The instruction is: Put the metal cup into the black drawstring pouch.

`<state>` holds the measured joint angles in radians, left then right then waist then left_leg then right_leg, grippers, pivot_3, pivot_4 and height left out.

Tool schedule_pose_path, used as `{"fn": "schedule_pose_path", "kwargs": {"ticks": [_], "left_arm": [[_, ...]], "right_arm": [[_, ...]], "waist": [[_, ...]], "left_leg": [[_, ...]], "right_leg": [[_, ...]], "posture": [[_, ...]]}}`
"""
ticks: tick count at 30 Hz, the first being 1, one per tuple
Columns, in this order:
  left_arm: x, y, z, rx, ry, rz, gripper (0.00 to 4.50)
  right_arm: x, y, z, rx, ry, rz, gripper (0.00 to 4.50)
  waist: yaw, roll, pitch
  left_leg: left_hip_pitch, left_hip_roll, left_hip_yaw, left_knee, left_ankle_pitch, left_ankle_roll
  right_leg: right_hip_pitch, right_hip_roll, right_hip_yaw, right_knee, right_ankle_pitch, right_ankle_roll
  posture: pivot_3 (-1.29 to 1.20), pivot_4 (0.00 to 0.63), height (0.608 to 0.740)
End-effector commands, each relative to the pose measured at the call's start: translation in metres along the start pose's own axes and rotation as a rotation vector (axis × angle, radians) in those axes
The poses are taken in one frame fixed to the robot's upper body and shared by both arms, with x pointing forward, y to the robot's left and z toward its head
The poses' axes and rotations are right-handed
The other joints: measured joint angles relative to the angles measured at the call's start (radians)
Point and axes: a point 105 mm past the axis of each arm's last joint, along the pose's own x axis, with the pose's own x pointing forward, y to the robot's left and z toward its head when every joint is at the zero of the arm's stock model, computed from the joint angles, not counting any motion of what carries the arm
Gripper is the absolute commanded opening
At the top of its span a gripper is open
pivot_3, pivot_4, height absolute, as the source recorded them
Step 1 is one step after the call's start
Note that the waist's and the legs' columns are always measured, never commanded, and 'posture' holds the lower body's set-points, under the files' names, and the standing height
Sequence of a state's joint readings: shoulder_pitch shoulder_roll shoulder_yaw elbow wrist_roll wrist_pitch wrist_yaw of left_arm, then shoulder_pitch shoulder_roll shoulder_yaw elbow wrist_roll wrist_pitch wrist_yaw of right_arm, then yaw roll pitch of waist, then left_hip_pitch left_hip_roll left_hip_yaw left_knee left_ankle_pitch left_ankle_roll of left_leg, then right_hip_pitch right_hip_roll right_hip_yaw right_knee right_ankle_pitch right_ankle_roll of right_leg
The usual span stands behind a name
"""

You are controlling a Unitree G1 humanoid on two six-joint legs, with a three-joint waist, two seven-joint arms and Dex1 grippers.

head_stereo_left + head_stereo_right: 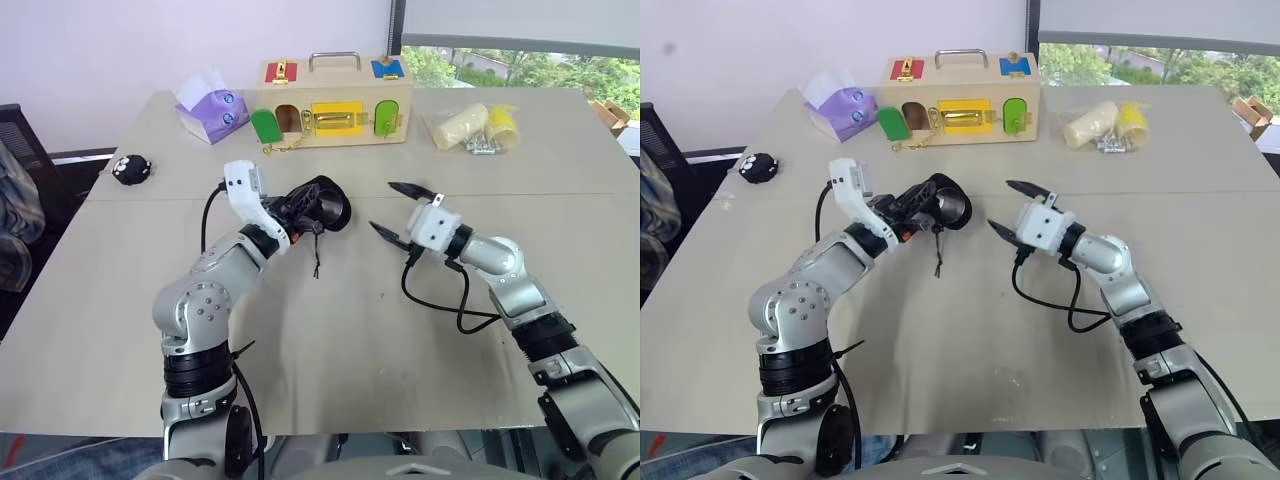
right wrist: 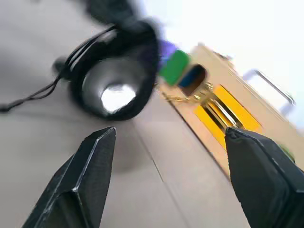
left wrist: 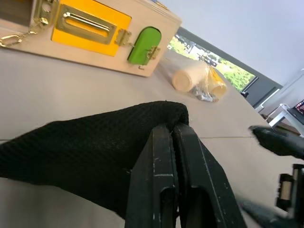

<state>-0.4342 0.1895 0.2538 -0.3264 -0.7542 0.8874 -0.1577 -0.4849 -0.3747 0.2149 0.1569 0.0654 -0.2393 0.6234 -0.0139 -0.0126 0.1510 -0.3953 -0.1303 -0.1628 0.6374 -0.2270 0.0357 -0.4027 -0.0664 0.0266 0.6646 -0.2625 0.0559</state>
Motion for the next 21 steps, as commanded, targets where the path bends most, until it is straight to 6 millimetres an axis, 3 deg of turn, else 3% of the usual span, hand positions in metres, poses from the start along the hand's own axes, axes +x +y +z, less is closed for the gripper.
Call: {"fn": "schedule_pose_path", "kwargs": {"ticks": [1,5,8,16,21], "left_arm": [[-0.002,-0.015,0.018,0.024,-0.071,-0.04,0.0],[-0.003,-0.016,0.02,0.029,-0.075,-0.037,0.0],[0.001,-0.017,0.023,-0.007,-0.084,-0.04,0.0],[0.008,-0.032,0.026,-0.16,-0.092,-0.09,0.0],[0.006,-0.035,0.027,-0.196,-0.1,-0.079,0.0]], "right_arm": [[-0.006,0.018,0.003,0.226,0.014,0.062,3.67],[-0.009,0.06,-0.012,0.391,0.133,0.208,3.67],[-0.001,0.076,-0.02,0.456,0.182,0.212,3.67],[0.043,0.087,-0.002,0.588,0.122,0.154,3.67],[0.062,0.077,-0.001,0.62,0.113,0.072,3.67]], "waist": [[0.001,0.0,0.0],[0.0,0.0,0.0],[0.001,-0.001,0.0],[0.002,-0.001,0.0],[0.001,-0.001,-0.001]], "left_leg": [[0.0,0.0,0.0,0.0,0.0,0.0],[0.0,0.001,0.0,0.0,0.0,0.0],[0.0,0.001,0.0,0.0,0.0,0.0],[0.0,0.001,0.001,0.0,0.0,0.0],[0.0,0.001,0.001,0.0,0.0,0.0]], "right_leg": [[0.0,0.0,0.0,0.0,0.0,0.0],[0.0,0.001,0.0,0.0,0.001,-0.001],[0.0,0.001,0.0,0.0,0.001,-0.001],[0.0,0.001,0.001,0.0,0.003,0.0],[-0.001,0.002,0.001,0.0,0.003,0.0]], "posture": [[0.0,0.15,0.74],[0.0,0.15,0.74],[0.0,0.15,0.74],[0.0,0.15,0.74],[0.0,0.15,0.74]]}}
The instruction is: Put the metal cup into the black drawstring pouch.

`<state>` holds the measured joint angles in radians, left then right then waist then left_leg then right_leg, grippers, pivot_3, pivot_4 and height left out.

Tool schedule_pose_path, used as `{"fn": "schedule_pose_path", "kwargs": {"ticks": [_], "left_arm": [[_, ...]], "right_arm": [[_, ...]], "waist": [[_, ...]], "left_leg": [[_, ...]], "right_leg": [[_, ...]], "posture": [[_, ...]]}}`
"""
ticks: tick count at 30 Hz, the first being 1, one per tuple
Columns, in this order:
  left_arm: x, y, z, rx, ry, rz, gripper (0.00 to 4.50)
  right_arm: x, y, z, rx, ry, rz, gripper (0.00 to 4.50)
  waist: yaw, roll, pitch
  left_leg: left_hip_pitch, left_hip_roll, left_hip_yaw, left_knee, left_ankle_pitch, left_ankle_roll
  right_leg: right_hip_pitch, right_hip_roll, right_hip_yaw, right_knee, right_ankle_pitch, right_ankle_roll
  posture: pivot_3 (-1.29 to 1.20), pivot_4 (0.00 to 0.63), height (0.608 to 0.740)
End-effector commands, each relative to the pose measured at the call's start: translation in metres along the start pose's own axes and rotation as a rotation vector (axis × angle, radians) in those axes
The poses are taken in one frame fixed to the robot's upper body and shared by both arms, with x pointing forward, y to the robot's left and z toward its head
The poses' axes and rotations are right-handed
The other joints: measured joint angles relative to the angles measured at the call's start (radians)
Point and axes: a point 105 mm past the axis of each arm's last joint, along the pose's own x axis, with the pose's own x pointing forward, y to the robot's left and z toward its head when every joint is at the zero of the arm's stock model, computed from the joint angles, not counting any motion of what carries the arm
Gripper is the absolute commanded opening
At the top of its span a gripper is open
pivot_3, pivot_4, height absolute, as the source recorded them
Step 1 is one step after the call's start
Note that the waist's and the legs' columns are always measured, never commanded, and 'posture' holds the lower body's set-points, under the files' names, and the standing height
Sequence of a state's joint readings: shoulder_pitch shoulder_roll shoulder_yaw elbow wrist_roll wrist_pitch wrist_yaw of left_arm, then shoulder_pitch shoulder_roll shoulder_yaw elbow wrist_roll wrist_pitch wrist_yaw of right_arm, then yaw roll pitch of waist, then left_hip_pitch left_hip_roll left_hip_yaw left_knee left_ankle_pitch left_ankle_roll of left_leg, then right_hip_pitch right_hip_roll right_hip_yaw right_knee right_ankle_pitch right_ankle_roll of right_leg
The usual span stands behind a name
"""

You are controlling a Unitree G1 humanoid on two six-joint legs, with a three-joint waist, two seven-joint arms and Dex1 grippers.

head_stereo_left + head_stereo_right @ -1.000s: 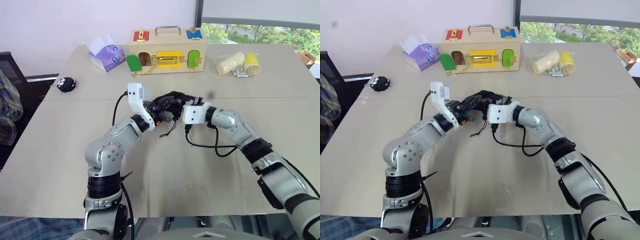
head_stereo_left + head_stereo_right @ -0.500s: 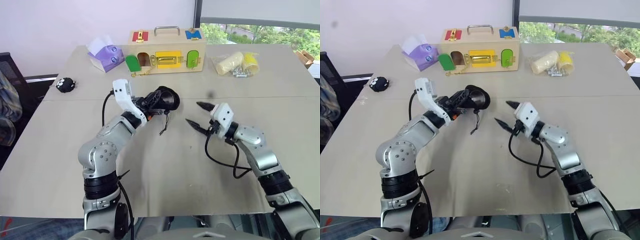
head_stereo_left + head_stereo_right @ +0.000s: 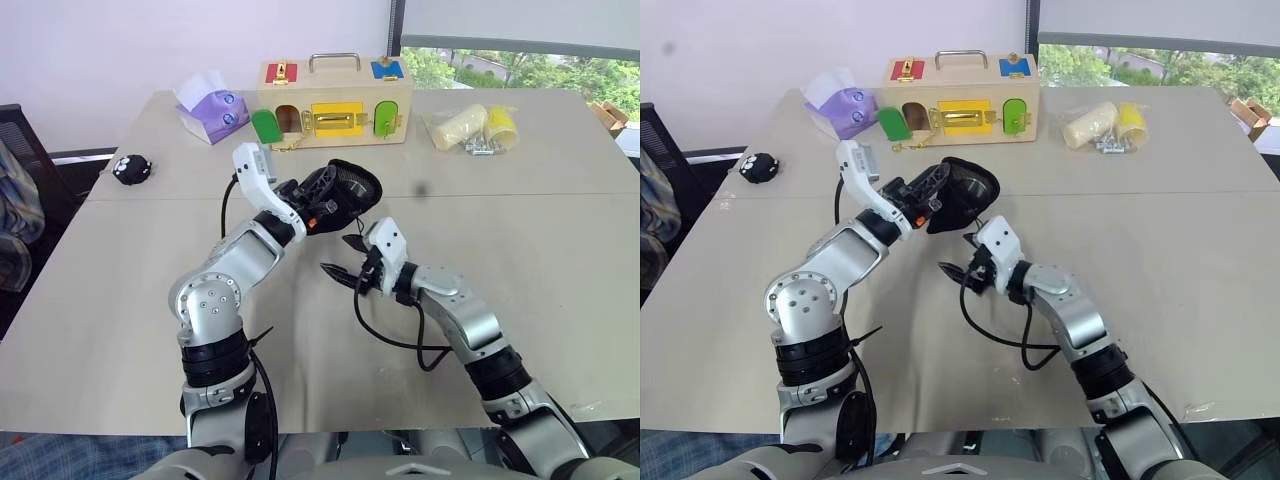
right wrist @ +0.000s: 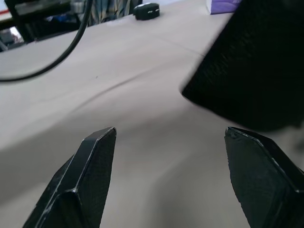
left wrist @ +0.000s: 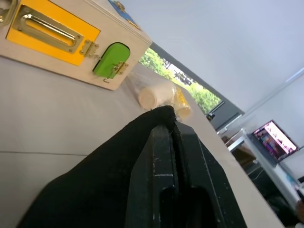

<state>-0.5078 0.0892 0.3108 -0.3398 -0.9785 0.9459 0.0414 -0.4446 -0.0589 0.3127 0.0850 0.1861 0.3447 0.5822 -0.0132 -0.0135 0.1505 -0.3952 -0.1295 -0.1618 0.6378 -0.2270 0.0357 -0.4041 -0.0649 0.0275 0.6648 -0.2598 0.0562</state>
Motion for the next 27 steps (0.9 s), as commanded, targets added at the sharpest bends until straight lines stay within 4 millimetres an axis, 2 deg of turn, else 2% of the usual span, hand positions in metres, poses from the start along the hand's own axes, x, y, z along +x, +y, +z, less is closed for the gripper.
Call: {"fn": "schedule_pose_path", "kwargs": {"ticks": [1,3,4,7,10,11,13,14,15,18,20,24,27], "left_arm": [[-0.002,-0.012,0.012,-0.002,-0.049,-0.03,0.0],[-0.003,-0.01,0.012,-0.004,-0.049,-0.021,0.0],[-0.004,-0.01,0.012,-0.002,-0.046,-0.018,0.0],[-0.004,-0.011,0.012,-0.002,-0.045,-0.014,0.0],[-0.004,-0.011,0.011,-0.005,-0.037,-0.011,0.0],[-0.004,-0.011,0.011,-0.004,-0.034,-0.011,0.0],[-0.005,-0.009,0.012,-0.002,-0.031,-0.007,0.0],[-0.005,-0.008,0.013,-0.001,-0.032,-0.003,0.0],[-0.005,-0.007,0.013,-0.001,-0.033,0.0,0.0],[-0.005,-0.006,0.016,0.0,-0.038,0.001,0.0],[-0.004,-0.006,0.018,-0.002,-0.041,-0.001,0.0],[-0.002,-0.006,0.019,-0.006,-0.036,-0.014,0.0],[-0.001,-0.008,0.017,-0.011,-0.026,-0.025,0.0]], "right_arm": [[0.009,-0.008,0.02,0.028,-0.081,-0.051,3.67],[0.011,-0.011,0.027,0.069,-0.121,-0.081,3.18],[0.01,-0.014,0.027,0.067,-0.119,-0.101,3.08],[0.007,-0.018,0.024,0.055,-0.099,-0.128,1.85],[0.004,-0.023,0.02,0.072,-0.088,-0.162,0.19],[0.003,-0.024,0.018,0.063,-0.077,-0.167,0.07],[-0.002,-0.016,0.011,0.093,-0.035,-0.094,0.07],[-0.006,-0.013,0.01,0.075,-0.018,-0.066,0.63],[-0.009,-0.016,0.011,0.032,-0.02,-0.092,0.89],[-0.021,-0.027,0.003,-0.072,0.038,-0.165,2.21],[-0.031,-0.026,-0.006,-0.086,0.104,-0.137,3.23],[-0.044,-0.037,-0.003,-0.079,0.132,-0.189,3.23],[-0.035,-0.039,0.008,-0.046,0.073,-0.201,3.23]], "waist": [[0.0,0.0,0.0],[0.0,0.0,0.0],[0.0,0.0,0.0],[0.0,0.0,0.0],[0.0,0.0,0.0],[0.0,0.0,0.0],[0.0,0.0,0.0],[0.0,0.0,0.0],[0.001,0.0,0.0],[0.001,0.0,0.0],[0.001,0.0,0.0],[0.0,0.0,0.0],[-0.001,0.0,0.0]], "left_leg": [[0.0,0.0,0.0,0.0,0.0,0.0],[0.0,0.0,0.0,0.0,0.0,0.0],[0.0,0.0,0.0,0.0,0.0,0.0],[0.0,0.0,0.001,0.0,0.0,0.0],[0.0,0.0,0.001,0.0,0.0,0.0],[0.0,0.0,0.001,0.0,0.0,0.0],[0.0,0.0,0.001,0.0,0.0,0.0],[0.0,0.0,0.001,0.0,0.0,0.0],[0.0,0.0,0.001,0.0,0.0,0.0],[0.0,0.0,0.002,0.0,0.0,0.0],[0.0,0.0,0.002,0.0,0.0,0.0],[0.0,0.0,0.002,0.0,0.0,0.0],[0.0,0.001,0.003,0.0,0.0,0.0]], "right_leg": [[0.0,0.0,0.0,0.0,0.0,0.0],[0.0,0.0,0.0,0.0,0.0,0.0],[0.0,0.0,0.0,0.0,0.0,0.0],[0.0,0.0,0.001,0.0,0.0,0.0],[0.0,0.0,0.001,0.0,0.0,0.0],[0.0,0.0,0.001,0.0,0.0,0.0],[0.0,0.0,0.001,0.0,0.0,0.0],[-0.001,0.0,0.001,0.0,0.0,0.0],[0.0,0.0,0.001,0.0,0.0,0.0],[-0.001,0.0,0.001,0.0,0.0,0.0],[-0.001,0.0,0.001,0.0,0.0,0.0],[-0.001,0.0,0.002,0.0,0.0,0.0],[-0.001,0.001,0.002,0.001,0.0,0.0]], "posture": [[0.0,0.15,0.74],[0.0,0.15,0.74],[0.0,0.15,0.74],[0.0,0.15,0.74],[0.0,0.15,0.74],[0.0,0.15,0.74],[0.0,0.15,0.74],[0.0,0.15,0.74],[0.0,0.15,0.74],[0.0,0.15,0.74],[0.0,0.15,0.74],[0.0,0.15,0.74],[0.0,0.15,0.74]]}}
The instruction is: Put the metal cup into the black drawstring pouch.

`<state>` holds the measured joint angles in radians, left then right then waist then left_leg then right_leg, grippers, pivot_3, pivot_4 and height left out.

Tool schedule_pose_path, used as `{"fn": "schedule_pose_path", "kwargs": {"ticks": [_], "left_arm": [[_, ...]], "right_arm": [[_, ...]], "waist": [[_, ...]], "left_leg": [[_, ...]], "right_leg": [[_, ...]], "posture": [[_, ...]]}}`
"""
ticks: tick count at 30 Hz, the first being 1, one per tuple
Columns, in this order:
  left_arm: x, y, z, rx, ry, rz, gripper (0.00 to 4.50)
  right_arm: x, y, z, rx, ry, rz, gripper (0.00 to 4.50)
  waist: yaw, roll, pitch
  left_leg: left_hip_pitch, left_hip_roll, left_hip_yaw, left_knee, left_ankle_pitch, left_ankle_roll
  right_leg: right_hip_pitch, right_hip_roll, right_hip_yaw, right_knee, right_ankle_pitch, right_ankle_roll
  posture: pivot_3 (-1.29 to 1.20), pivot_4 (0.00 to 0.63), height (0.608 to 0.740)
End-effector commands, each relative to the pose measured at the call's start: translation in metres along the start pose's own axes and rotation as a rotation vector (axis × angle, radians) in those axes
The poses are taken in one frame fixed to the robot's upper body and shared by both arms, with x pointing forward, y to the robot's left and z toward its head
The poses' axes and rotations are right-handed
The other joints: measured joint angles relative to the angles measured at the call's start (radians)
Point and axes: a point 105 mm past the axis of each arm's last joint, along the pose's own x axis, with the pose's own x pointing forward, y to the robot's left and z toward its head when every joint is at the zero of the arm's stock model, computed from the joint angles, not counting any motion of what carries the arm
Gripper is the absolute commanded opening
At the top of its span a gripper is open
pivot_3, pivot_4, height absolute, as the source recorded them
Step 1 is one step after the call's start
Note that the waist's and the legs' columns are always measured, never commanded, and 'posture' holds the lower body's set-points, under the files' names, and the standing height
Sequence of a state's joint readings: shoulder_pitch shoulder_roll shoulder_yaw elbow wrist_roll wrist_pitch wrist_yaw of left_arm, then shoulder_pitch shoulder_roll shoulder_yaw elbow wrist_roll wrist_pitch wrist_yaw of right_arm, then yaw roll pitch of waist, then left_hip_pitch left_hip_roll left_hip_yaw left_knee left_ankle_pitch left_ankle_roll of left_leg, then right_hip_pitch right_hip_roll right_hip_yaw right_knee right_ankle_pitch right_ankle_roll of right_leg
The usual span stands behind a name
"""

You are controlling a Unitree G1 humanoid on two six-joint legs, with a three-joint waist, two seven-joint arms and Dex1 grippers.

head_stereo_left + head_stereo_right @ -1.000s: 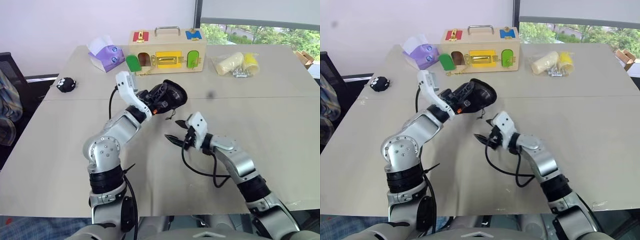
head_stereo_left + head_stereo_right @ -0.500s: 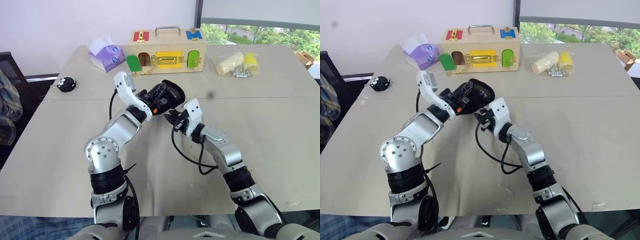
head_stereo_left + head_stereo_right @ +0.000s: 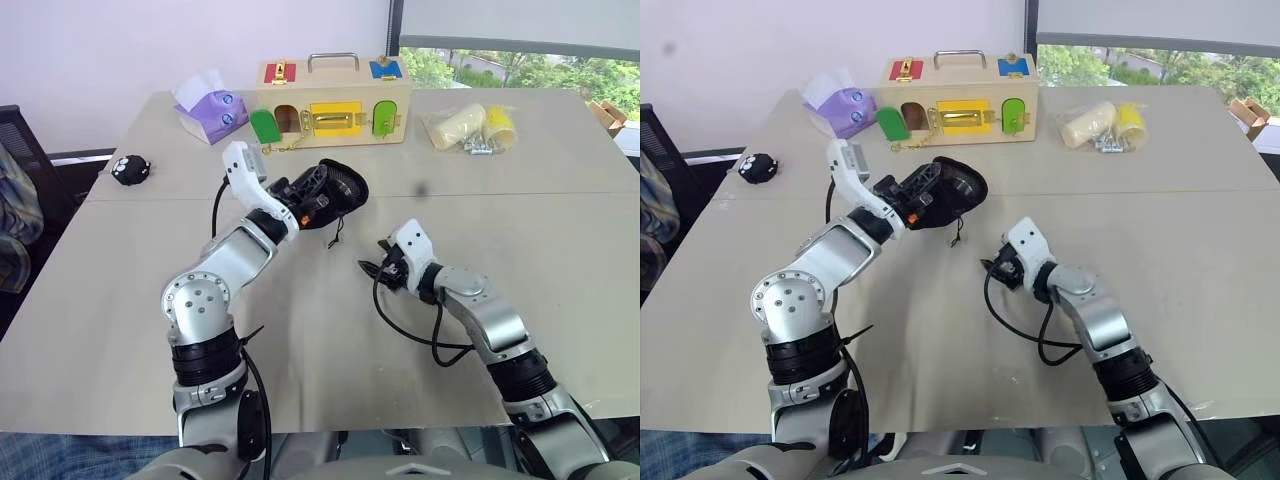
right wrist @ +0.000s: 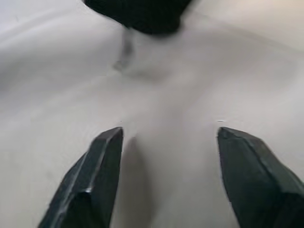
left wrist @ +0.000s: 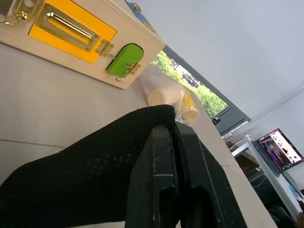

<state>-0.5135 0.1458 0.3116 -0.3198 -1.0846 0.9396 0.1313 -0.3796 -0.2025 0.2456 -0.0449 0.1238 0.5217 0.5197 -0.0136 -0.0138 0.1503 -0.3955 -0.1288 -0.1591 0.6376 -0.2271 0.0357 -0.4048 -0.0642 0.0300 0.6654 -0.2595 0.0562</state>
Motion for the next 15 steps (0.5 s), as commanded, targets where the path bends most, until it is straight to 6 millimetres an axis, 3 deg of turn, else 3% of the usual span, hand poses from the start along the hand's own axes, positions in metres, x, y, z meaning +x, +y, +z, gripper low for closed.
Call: {"fn": "schedule_pose_path", "kwargs": {"ticks": [1,6,9,12,15], "left_arm": [[0.003,-0.015,0.01,0.012,-0.026,-0.069,0.0],[0.007,-0.019,0.007,0.015,0.001,-0.095,0.0],[0.008,-0.018,0.006,0.012,0.012,-0.099,0.0],[0.009,-0.016,0.003,0.009,0.02,-0.101,0.0],[0.01,-0.016,0.002,0.005,0.019,-0.103,0.0]], "right_arm": [[0.01,0.005,0.035,0.019,-0.129,0.015,3.23],[0.032,0.02,0.047,0.066,-0.174,0.07,3.23],[0.043,0.014,0.056,0.072,-0.215,0.012,3.23],[0.045,0.015,0.056,0.077,-0.215,0.005,2.37],[0.041,0.008,0.05,0.071,-0.198,-0.05,0.99]], "waist": [[-0.001,0.0,0.0],[0.0,0.0,0.0],[0.0,0.0,0.0],[0.001,0.0,0.0],[0.0,0.0,0.0]], "left_leg": [[0.0,0.0,0.0,0.0,0.0,0.0],[0.0,0.001,0.001,0.0,0.0,0.0],[0.0,0.001,0.002,0.0,0.0,0.0],[0.0,0.001,0.003,0.0,0.0,0.0],[-0.001,0.001,0.003,0.0,0.0,0.0]], "right_leg": [[0.0,0.0,0.0,0.0,0.0,0.0],[-0.001,0.001,0.001,0.0,0.001,-0.001],[-0.001,0.001,0.001,-0.001,0.001,-0.001],[-0.002,0.001,0.002,-0.001,0.001,0.0],[-0.003,0.001,0.002,-0.001,0.001,0.0]], "posture": [[0.0,0.15,0.74],[0.0,0.15,0.74],[0.0,0.15,0.74],[0.0,0.15,0.74],[0.0,0.15,0.74]]}}
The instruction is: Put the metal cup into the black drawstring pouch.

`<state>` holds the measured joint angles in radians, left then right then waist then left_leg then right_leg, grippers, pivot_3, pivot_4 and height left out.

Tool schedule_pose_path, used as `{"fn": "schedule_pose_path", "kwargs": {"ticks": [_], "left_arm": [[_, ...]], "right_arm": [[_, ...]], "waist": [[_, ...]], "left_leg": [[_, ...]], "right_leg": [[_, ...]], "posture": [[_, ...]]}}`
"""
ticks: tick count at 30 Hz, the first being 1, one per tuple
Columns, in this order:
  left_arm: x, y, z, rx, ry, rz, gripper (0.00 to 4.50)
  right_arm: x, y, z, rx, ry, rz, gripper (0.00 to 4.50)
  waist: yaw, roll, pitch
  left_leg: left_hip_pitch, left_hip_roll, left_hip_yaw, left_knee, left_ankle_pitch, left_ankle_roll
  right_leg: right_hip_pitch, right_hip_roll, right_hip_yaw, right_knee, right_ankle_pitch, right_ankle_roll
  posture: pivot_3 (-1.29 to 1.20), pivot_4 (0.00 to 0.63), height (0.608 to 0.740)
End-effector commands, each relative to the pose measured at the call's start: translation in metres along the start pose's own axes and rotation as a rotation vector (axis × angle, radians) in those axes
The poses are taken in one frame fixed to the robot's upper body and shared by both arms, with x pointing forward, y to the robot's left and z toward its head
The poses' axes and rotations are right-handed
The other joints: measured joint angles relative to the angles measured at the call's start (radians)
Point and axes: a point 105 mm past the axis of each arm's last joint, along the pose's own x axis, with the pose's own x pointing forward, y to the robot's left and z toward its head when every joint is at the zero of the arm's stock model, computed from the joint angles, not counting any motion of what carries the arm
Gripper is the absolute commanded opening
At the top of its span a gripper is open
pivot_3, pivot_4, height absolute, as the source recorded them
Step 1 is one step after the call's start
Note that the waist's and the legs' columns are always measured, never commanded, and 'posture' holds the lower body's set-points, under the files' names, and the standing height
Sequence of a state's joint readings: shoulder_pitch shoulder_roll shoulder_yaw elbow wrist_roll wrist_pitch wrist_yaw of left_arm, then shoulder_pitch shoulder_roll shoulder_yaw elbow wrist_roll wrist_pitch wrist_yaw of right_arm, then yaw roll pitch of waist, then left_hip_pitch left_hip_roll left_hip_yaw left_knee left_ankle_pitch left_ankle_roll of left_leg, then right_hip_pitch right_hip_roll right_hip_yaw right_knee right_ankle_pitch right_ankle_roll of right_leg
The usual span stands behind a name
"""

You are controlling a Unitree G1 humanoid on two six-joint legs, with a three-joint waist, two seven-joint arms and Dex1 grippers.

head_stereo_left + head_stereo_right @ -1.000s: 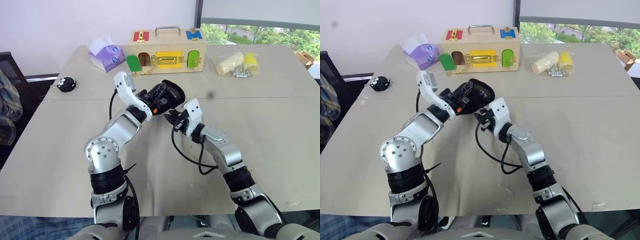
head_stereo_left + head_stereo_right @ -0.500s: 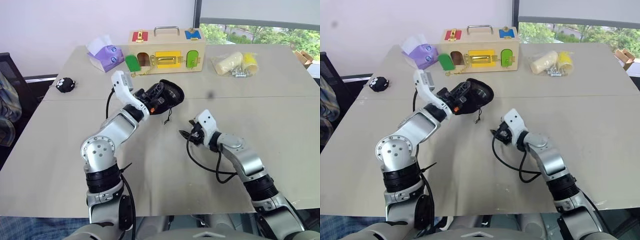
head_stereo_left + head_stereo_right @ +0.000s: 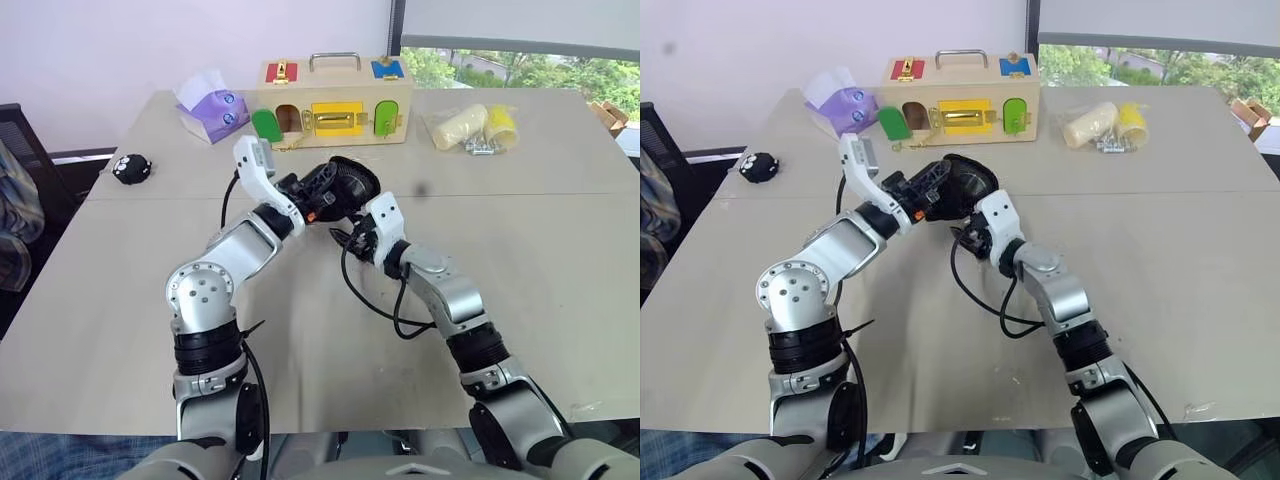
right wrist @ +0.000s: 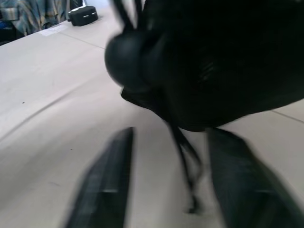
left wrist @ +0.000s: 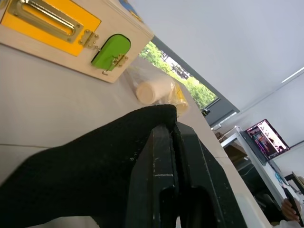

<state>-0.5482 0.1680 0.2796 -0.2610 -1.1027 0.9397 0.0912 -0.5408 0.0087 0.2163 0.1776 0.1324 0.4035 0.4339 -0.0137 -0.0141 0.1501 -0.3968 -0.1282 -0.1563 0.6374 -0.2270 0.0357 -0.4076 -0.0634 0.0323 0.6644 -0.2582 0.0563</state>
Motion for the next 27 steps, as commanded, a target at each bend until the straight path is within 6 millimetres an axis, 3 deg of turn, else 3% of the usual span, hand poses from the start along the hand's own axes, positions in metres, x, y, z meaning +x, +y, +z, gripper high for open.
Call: {"fn": "schedule_pose_path", "kwargs": {"ticks": [1,2,7,10,13,15,17,19,21,24,25,27], "left_arm": [[0.002,-0.01,0.006,0.01,-0.025,-0.049,0.0],[0.002,-0.011,0.006,0.006,-0.028,-0.05,0.0],[0.002,-0.009,0.002,-0.017,-0.035,-0.045,0.0],[-0.001,-0.004,-0.002,-0.025,-0.039,-0.026,0.0],[-0.004,-0.002,-0.005,-0.016,-0.046,-0.021,0.0],[-0.005,0.001,-0.009,0.012,-0.046,-0.009,0.0],[-0.008,-0.007,-0.004,0.012,-0.089,-0.085,0.0],[-0.012,-0.024,-0.004,0.019,-0.081,-0.201,0.58],[-0.017,-0.04,-0.016,0.151,0.008,-0.299,1.38],[-0.015,-0.035,-0.023,0.375,0.045,-0.268,2.91],[-0.015,-0.038,-0.022,0.424,0.039,-0.29,3.2],[-0.013,-0.044,-0.015,0.493,-0.009,-0.324,3.2]], "right_arm": [[-0.007,-0.009,0.01,-0.032,-0.039,-0.058,0.29],[-0.01,-0.011,0.009,-0.041,-0.033,-0.066,0.06],[-0.029,-0.028,0.003,-0.12,0.02,-0.143,0.06],[-0.047,-0.05,0.015,-0.273,0.021,-0.239,0.06],[-0.066,-0.078,0.074,-0.491,-0.104,-0.391,0.06],[-0.073,-0.081,0.113,-0.633,-0.198,-0.432,0.06],[-0.074,-0.076,0.138,-0.684,-0.269,-0.423,0.06],[-0.073,-0.068,0.159,-0.708,-0.342,-0.403,0.0],[-0.07,-0.058,0.175,-0.734,-0.4,-0.362,0.0],[-0.065,-0.043,0.185,-0.744,-0.44,-0.291,0.0],[-0.064,-0.04,0.186,-0.747,-0.442,-0.275,0.0],[-0.062,-0.034,0.186,-0.756,-0.444,-0.239,0.0]], "waist": [[0.0,0.0,0.0],[0.0,0.0,0.0],[0.001,0.0,0.0],[0.001,0.0,0.0],[0.001,0.0,0.0],[0.0,0.0,0.0],[-0.002,0.0,0.0],[-0.003,-0.001,0.0],[-0.003,-0.001,0.0],[0.0,-0.001,0.0],[0.0,-0.001,0.0],[0.002,-0.001,0.0]], "left_leg": [[0.0,0.0,0.0,0.0,0.0,0.0],[0.0,0.0,0.0,0.0,0.0,0.0],[0.0,0.0,0.0,0.0,0.0,0.0],[0.0,0.0,0.001,0.0,0.0,0.0],[0.0,0.0,0.002,0.0,0.0,0.0],[-0.001,0.0,0.004,0.0,0.0,0.0],[-0.001,0.0,0.006,0.0,0.0,0.0],[-0.001,0.002,0.008,-0.001,0.0,0.0],[-0.001,0.003,0.009,-0.001,0.0,0.0],[-0.001,0.004,0.01,-0.003,0.0,0.0],[-0.001,0.004,0.011,-0.003,0.0,0.0],[-0.001,0.004,0.011,-0.003,0.0,0.0]], "right_leg": [[0.0,0.0,0.0,0.0,0.0,0.0],[0.0,0.0,0.0,0.0,0.0,0.0],[0.0,0.0,0.001,0.0,0.0,0.0],[0.0,0.0,0.001,0.0,0.0,0.0],[-0.001,0.0,0.002,0.001,0.0,0.0],[-0.002,0.0,0.002,0.001,0.0,0.001],[-0.002,0.001,0.003,0.002,0.001,0.001],[-0.002,0.002,0.004,0.002,0.001,0.001],[-0.002,0.003,0.007,0.001,0.001,0.001],[-0.003,0.003,0.009,-0.001,0.001,0.001],[-0.003,0.003,0.009,-0.001,0.001,0.001],[-0.003,0.003,0.009,-0.001,0.001,0.001]], "posture": [[0.0,0.15,0.74],[0.0,0.15,0.74],[0.0,0.15,0.74],[0.0,0.15,0.74],[0.0,0.15,0.74],[0.0,0.15,0.74],[0.0,0.15,0.74],[0.0,0.15,0.74],[0.0,0.15,0.74],[0.0,0.15,0.74],[0.0,0.15,0.74],[0.0,0.15,0.74]]}}
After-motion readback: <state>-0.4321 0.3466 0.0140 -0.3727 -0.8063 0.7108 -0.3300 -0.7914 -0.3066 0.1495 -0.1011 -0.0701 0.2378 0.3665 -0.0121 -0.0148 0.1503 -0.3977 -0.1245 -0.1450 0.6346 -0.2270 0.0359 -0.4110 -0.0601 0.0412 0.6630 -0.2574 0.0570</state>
